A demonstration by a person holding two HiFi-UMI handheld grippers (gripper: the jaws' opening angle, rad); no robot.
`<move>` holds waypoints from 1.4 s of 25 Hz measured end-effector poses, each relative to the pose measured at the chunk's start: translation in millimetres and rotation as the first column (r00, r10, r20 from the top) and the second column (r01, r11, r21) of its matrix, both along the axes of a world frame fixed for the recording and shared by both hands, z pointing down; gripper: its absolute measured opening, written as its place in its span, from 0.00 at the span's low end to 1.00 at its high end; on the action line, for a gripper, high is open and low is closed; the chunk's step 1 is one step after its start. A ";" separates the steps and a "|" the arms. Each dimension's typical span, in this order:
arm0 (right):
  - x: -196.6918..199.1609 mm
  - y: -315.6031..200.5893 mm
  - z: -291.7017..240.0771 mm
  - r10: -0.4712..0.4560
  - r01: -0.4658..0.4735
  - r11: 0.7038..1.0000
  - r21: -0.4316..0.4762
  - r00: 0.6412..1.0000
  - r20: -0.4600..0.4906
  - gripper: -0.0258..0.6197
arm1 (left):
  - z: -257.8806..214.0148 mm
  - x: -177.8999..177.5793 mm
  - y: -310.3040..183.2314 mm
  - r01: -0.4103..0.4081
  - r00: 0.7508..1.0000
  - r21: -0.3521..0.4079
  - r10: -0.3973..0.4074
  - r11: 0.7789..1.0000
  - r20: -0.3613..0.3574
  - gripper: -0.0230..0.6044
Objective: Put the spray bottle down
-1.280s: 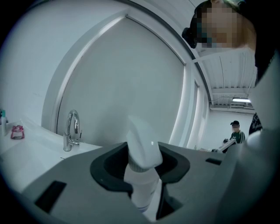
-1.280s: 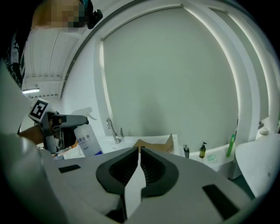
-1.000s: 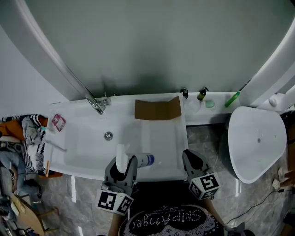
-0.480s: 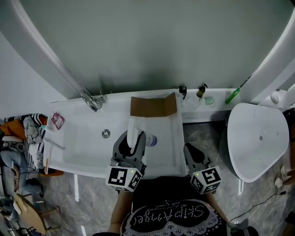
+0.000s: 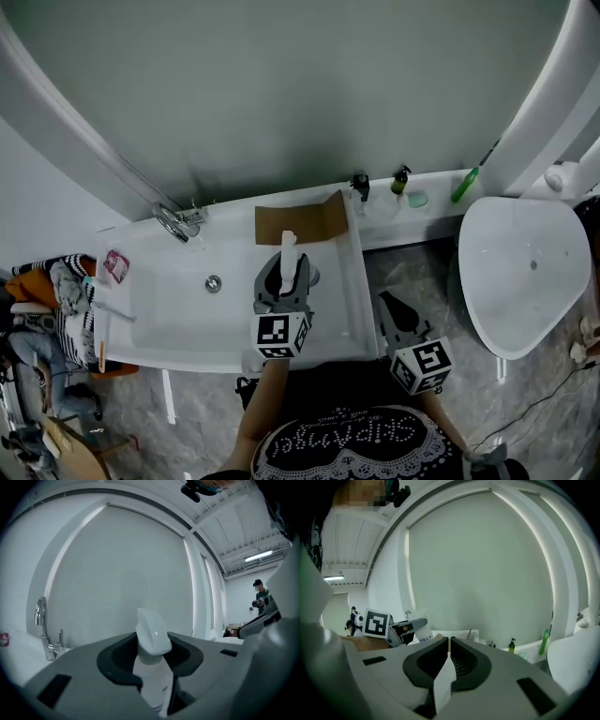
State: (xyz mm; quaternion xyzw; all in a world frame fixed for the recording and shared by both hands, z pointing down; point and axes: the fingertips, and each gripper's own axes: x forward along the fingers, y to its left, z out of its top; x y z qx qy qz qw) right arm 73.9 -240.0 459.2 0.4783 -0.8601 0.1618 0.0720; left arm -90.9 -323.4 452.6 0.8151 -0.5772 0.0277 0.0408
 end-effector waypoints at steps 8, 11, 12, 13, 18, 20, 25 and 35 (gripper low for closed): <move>1.9 -0.7 0.0 0.004 -0.004 1.000 -0.004 1.000 -0.011 0.09 | 15.6 27.0 -5.5 -0.081 0.994 0.039 0.077 0.996 0.075 0.28; -0.7 -0.2 1.6 -0.007 0.007 1.000 -0.008 1.000 -0.018 0.09 | 14.3 33.2 -7.8 -0.113 0.990 0.050 0.109 0.992 0.089 0.28; -2.1 0.1 1.9 -0.012 0.012 1.000 -0.009 1.000 -0.020 0.09 | 16.3 33.0 -8.1 -0.119 0.990 0.043 0.115 0.992 0.087 0.28; -3.6 0.1 2.3 -0.017 0.017 1.000 -0.011 1.000 -0.023 0.09 | 18.9 32.2 -8.4 -0.122 0.989 0.034 0.119 0.992 0.084 0.28; -9.3 0.4 4.5 -0.035 0.034 0.999 -0.016 0.999 -0.032 0.09 | 16.9 31.8 -9.5 -0.102 0.990 0.033 0.098 0.994 0.099 0.28; -8.7 0.4 4.1 -0.034 0.034 0.999 -0.014 0.999 -0.030 0.09 | 17.5 32.0 -10.0 -0.091 0.990 0.023 0.088 0.996 0.109 0.28; -7.0 2.4 3.1 -0.036 0.036 0.999 -0.007 0.999 -0.031 0.09 | 28.0 34.8 -7.3 -0.123 0.987 -0.035 0.126 0.992 0.102 0.29; -9.1 2.9 -0.1 -0.052 0.052 0.999 0.005 0.998 -0.038 0.09 | 22.2 28.1 4.3 -0.113 0.988 -0.069 0.119 0.991 0.096 0.29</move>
